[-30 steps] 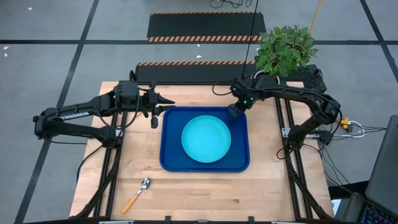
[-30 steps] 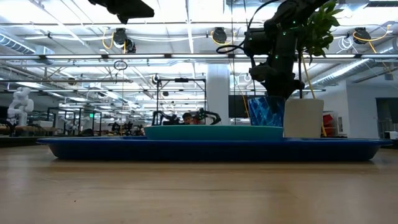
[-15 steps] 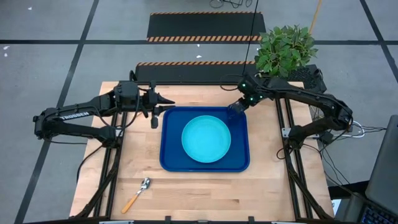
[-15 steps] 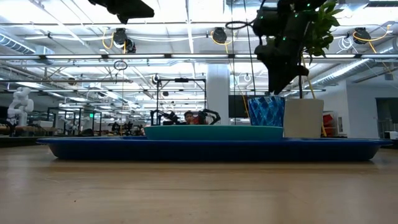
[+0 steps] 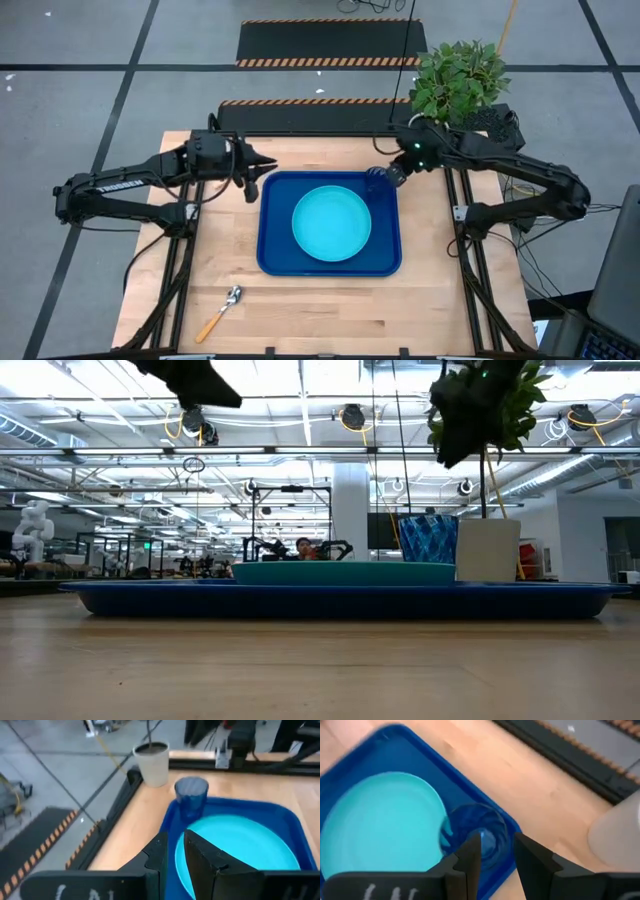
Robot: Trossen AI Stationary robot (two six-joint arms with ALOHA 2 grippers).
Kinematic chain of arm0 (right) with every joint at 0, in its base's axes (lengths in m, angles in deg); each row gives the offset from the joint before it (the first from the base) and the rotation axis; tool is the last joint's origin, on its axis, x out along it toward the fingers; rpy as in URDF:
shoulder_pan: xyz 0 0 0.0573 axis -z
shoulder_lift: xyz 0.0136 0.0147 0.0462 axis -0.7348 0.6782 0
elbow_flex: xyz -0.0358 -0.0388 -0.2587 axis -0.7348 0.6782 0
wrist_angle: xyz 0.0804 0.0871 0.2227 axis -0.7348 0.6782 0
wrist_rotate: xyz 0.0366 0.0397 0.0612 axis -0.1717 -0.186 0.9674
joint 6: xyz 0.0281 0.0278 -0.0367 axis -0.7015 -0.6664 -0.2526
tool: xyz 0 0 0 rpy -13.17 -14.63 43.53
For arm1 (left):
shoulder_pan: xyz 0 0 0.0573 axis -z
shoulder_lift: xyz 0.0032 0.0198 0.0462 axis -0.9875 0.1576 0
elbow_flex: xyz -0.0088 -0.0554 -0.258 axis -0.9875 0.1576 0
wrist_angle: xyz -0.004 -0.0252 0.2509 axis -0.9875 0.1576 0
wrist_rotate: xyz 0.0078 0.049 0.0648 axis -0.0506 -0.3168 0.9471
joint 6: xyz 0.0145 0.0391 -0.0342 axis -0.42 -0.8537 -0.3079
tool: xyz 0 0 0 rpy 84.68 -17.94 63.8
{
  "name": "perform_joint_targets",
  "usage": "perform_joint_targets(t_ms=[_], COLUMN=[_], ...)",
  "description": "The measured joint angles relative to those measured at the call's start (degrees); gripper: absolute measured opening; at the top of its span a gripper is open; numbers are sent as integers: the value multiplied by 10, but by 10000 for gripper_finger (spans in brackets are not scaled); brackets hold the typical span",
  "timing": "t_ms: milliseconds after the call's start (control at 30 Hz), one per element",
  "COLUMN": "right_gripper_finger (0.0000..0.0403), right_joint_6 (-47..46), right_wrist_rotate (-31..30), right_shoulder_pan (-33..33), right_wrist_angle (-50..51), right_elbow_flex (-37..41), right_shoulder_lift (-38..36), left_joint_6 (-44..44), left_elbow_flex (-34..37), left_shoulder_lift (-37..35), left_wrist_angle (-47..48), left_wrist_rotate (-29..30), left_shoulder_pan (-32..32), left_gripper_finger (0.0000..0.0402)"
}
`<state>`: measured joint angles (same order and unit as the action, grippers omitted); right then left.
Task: Pick and place plate/cup/fork/spoon on tray
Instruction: Put the light orange fork on the blue tray to the left of the light blue plate
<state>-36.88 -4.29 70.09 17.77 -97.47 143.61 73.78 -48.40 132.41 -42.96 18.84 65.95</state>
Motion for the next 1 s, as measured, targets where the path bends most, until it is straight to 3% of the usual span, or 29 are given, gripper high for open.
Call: perform_joint_targets(t_ms=[100,200,400,500,800,1000], right_gripper_finger=[106,106,106,106,106,106], right_joint_6=[8,40,149,186,213,231], right_wrist_rotate=[-28,-56,-54,-53,-55,-52], right_shoulder_pan=[-39,-84,-147,-159,-162,-166], right_wrist_angle=[-34,-134,-441,-537,-572,-581], right_elbow_flex=[3,35,167,221,272,272], right_shoulder_lift=[-21,-40,-77,-96,-144,-153], left_joint_6=[7,40,95,133,208,198], left_elbow_flex=[0,0,-5,-32,-108,-115], left_shoulder_lift=[1,1,1,2,81,156], left_wrist_angle=[44,87,171,219,428,468], left_wrist_rotate=[1,24,189,213,196,150], left_shoulder_pan=[0,0,-7,-37,-130,-187], left_gripper_finger=[67,67,67,67,67,67])
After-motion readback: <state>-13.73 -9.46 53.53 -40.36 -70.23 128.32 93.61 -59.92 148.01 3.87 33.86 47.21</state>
